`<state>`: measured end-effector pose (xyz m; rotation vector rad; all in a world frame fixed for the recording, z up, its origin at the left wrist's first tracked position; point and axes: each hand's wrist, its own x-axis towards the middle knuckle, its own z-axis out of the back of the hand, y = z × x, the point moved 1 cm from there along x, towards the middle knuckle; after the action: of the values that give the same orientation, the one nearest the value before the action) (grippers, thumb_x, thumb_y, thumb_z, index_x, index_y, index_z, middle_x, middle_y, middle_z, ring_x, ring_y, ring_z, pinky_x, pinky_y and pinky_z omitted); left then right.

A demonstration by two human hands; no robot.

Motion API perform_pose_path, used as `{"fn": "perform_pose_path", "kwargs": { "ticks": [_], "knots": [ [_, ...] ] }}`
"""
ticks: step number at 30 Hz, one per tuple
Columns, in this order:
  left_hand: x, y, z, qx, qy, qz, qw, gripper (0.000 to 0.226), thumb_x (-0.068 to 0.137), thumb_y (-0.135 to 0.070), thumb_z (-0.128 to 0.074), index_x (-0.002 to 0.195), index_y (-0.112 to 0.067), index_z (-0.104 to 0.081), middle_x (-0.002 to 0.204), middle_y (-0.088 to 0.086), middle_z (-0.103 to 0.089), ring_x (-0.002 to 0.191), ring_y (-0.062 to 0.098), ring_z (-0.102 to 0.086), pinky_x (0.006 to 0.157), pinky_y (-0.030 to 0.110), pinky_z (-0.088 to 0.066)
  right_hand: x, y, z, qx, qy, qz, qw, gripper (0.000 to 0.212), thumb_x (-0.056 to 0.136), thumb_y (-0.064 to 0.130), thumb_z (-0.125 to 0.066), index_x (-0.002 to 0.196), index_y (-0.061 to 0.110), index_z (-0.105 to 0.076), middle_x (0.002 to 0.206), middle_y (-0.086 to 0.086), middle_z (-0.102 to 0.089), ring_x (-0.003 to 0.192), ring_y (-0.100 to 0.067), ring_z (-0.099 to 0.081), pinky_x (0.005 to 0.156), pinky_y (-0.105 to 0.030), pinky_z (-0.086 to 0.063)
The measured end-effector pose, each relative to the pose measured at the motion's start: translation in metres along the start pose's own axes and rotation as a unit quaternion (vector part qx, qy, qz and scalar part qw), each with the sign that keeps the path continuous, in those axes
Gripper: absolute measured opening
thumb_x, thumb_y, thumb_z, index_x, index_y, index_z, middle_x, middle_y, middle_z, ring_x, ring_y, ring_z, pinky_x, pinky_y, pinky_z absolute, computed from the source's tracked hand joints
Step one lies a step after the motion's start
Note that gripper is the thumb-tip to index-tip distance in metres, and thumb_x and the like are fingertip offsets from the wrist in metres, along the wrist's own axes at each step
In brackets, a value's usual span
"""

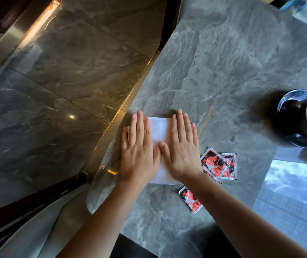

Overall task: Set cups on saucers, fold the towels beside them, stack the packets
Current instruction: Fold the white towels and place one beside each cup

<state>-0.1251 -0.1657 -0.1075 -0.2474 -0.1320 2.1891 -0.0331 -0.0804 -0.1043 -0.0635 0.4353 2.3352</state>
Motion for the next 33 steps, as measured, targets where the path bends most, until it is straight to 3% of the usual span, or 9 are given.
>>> {"fn": "perform_pose_path", "kwargs": {
  "ticks": [5,8,10,11,13,16,20,27,33],
  "knots": [
    [0.000,-0.001,0.008,-0.044,0.001,-0.007,0.999,0.069,0.089,-0.040,-0.037,0.146,-0.003,-0.023,0.157,0.016,-0.017,0.146,0.027,-0.013,0.115,0.045,-0.023,0.001,0.002,0.007,0.016,0.031,0.017,0.999,0.076,0.093,0.053,-0.028,0.149,0.004,-0.012,0.159,-0.013,-0.006,0.147,-0.027,-0.002,0.119,-0.041,-0.004],
    [-0.003,0.009,0.016,-0.186,-0.054,-0.035,0.980,0.062,0.085,-0.027,-0.054,0.140,-0.003,-0.037,0.153,0.017,-0.028,0.144,0.031,-0.023,0.114,0.046,-0.025,0.004,-0.011,0.024,0.071,0.055,0.049,0.995,0.068,0.093,0.045,-0.046,0.147,0.010,-0.024,0.159,-0.009,-0.015,0.148,-0.025,-0.008,0.120,-0.041,-0.010],
    [-0.012,0.025,0.025,-0.225,-0.107,-0.080,0.965,0.046,0.083,-0.020,-0.055,0.127,-0.008,-0.050,0.144,0.011,-0.043,0.133,0.030,-0.039,0.108,0.040,-0.031,0.000,-0.022,0.043,0.098,0.015,0.104,0.990,0.046,0.090,0.038,-0.055,0.130,0.016,-0.051,0.143,-0.009,-0.045,0.135,-0.028,-0.036,0.108,-0.045,-0.034],
    [-0.018,0.035,0.029,-0.216,-0.116,-0.110,0.963,0.036,0.084,-0.020,-0.053,0.119,-0.012,-0.054,0.135,0.005,-0.049,0.123,0.026,-0.046,0.102,0.033,-0.033,-0.005,-0.027,0.051,0.091,-0.013,0.137,0.986,0.032,0.089,0.038,-0.056,0.115,0.020,-0.059,0.125,-0.004,-0.058,0.119,-0.026,-0.049,0.096,-0.043,-0.043],
    [-0.033,0.054,0.032,-0.181,-0.098,-0.174,0.963,0.020,0.086,-0.021,-0.051,0.104,-0.017,-0.060,0.115,-0.003,-0.057,0.104,0.020,-0.053,0.090,0.024,-0.032,-0.019,-0.031,0.060,0.062,-0.002,0.201,0.978,0.022,0.085,0.046,-0.056,0.093,0.025,-0.060,0.094,0.004,-0.062,0.090,-0.021,-0.055,0.075,-0.036,-0.047],
    [-0.054,0.068,0.032,-0.110,-0.032,-0.222,0.968,0.015,0.082,-0.023,-0.057,0.096,-0.024,-0.063,0.103,-0.007,-0.061,0.099,0.016,-0.056,0.085,0.027,-0.034,-0.041,-0.026,0.053,-0.015,0.097,0.267,0.959,0.034,0.071,0.050,-0.069,0.092,0.025,-0.061,0.090,0.002,-0.063,0.084,-0.023,-0.059,0.068,-0.033,-0.049],
    [-0.067,0.062,0.031,-0.077,0.012,-0.154,0.985,0.034,0.070,-0.043,-0.067,0.100,-0.028,-0.060,0.108,-0.009,-0.057,0.103,0.013,-0.052,0.085,0.032,-0.036,-0.050,-0.022,0.042,-0.039,0.106,0.228,0.967,0.039,0.059,0.033,-0.078,0.093,0.022,-0.061,0.092,0.001,-0.061,0.087,-0.026,-0.060,0.067,-0.034,-0.055],
    [-0.067,0.048,0.027,-0.048,0.019,-0.101,0.994,0.041,0.068,-0.055,-0.060,0.098,-0.026,-0.056,0.107,-0.005,-0.054,0.100,0.018,-0.048,0.080,0.033,-0.032,-0.053,-0.029,0.045,0.074,0.035,0.195,0.977,0.020,0.068,0.021,-0.054,0.086,0.021,-0.063,0.081,0.005,-0.060,0.080,-0.017,-0.056,0.047,-0.029,-0.048],
    [-0.063,0.046,0.029,-0.085,-0.003,-0.084,0.993,0.026,0.074,-0.027,-0.047,0.098,-0.024,-0.056,0.104,-0.008,-0.057,0.099,0.017,-0.050,0.080,0.027,-0.027,-0.047,-0.031,0.051,0.170,0.021,0.151,0.974,0.017,0.073,0.018,-0.057,0.088,0.020,-0.065,0.083,0.004,-0.063,0.080,-0.018,-0.060,0.056,-0.037,-0.052]
  ]
}}
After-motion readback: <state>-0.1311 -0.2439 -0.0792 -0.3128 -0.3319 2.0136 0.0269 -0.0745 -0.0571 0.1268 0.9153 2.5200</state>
